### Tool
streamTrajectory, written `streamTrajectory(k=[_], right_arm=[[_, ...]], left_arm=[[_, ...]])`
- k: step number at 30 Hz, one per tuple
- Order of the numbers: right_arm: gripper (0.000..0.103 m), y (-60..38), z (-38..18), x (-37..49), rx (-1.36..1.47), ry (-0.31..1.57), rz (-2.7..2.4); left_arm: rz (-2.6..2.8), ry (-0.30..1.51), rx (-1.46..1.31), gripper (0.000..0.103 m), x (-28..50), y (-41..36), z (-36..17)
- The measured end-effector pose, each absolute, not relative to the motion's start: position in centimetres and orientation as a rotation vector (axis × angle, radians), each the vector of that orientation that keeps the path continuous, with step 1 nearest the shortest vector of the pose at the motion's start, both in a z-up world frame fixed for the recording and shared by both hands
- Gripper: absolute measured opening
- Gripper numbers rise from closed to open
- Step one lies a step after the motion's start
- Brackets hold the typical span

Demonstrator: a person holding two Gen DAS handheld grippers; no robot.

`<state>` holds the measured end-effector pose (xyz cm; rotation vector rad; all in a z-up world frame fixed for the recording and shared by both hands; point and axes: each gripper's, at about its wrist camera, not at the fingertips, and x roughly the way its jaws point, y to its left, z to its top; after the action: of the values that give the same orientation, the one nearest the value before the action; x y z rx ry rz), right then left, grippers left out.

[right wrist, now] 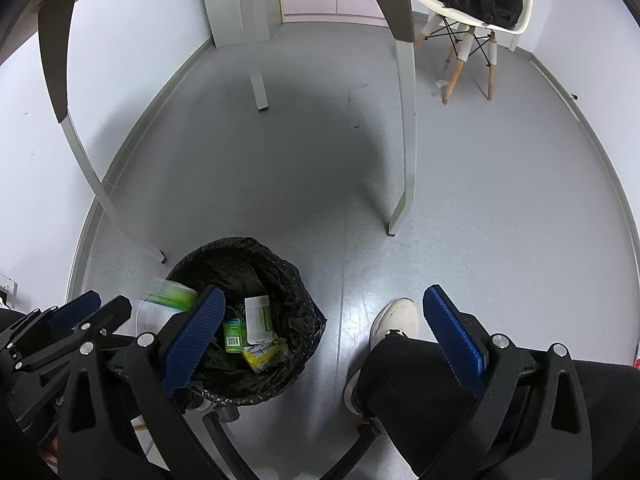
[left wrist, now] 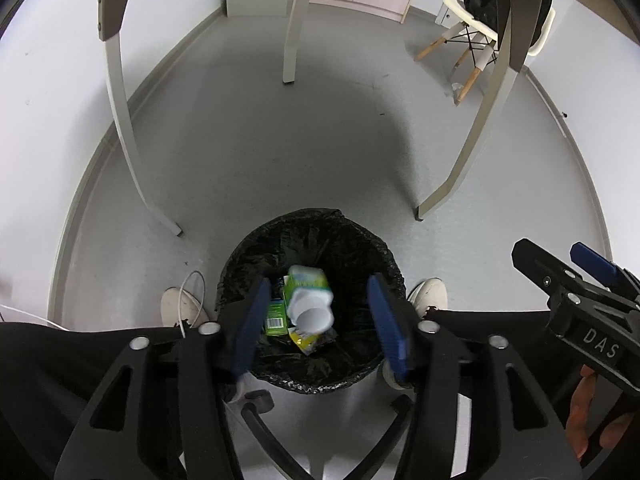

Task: Collect trash
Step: 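Raise both tools from the bin back toward the table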

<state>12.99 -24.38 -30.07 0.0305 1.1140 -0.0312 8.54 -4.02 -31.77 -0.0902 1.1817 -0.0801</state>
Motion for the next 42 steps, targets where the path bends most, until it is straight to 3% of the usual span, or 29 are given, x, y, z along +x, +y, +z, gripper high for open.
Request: streamTrajectory(k=[18,42], right_arm=[[0.095,-23.7,-28.9,12.5,0.047,1.086,-0.005],[0.095,-21.3,-21.4,7.9,0.008,0.951,0.097]], left_arm=[[-0.027,1.093,-0.083,0.097,6.9,-3.4,-29.3],[0.045,0.971,-0.09,0.097,0.9,-0.3,-21.7]])
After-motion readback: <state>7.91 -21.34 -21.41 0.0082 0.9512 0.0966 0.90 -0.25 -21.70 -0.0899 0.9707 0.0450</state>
